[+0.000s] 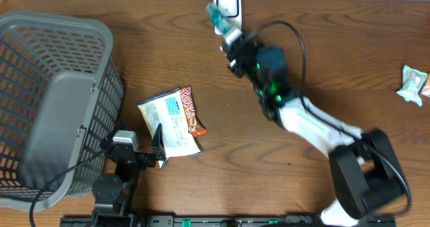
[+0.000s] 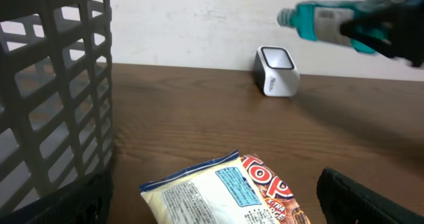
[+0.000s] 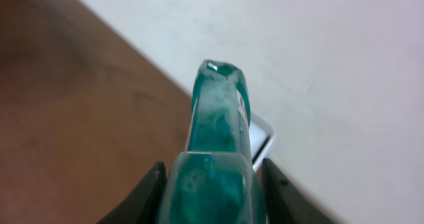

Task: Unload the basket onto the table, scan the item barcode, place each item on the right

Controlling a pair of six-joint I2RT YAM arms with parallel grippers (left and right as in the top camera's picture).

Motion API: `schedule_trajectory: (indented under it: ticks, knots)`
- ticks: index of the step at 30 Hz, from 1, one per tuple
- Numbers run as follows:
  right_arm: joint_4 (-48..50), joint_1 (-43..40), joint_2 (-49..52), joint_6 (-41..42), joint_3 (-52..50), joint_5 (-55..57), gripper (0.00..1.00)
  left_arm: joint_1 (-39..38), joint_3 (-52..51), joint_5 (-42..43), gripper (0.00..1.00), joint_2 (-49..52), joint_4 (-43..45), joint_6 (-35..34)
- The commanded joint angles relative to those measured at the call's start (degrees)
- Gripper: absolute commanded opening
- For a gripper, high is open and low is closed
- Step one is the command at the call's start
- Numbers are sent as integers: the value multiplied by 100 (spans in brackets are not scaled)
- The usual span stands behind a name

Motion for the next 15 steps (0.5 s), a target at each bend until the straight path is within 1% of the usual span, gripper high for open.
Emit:
schedule_trajectory:
  ticks: [1,4,8,11,15]
  knots:
    - [122,-162,614,-1228,1014,459,1,28,-146,9,98,-33,-98,-28]
    - [125,-188,1130,-2009,1510,796,1,28,-146,9,98,-33,-98,-28]
    - [133,-188,1633,-2938,1908,1156,1,28,-146,9,98,-33,-98,-28]
    - [136,-190,1954,-3383,2227,1460,1,28,-146,9,98,-33,-98,-28]
    - [136,-188,2199,-3687,2503,1567,1,28,-146,9,98,-33,-98,-28]
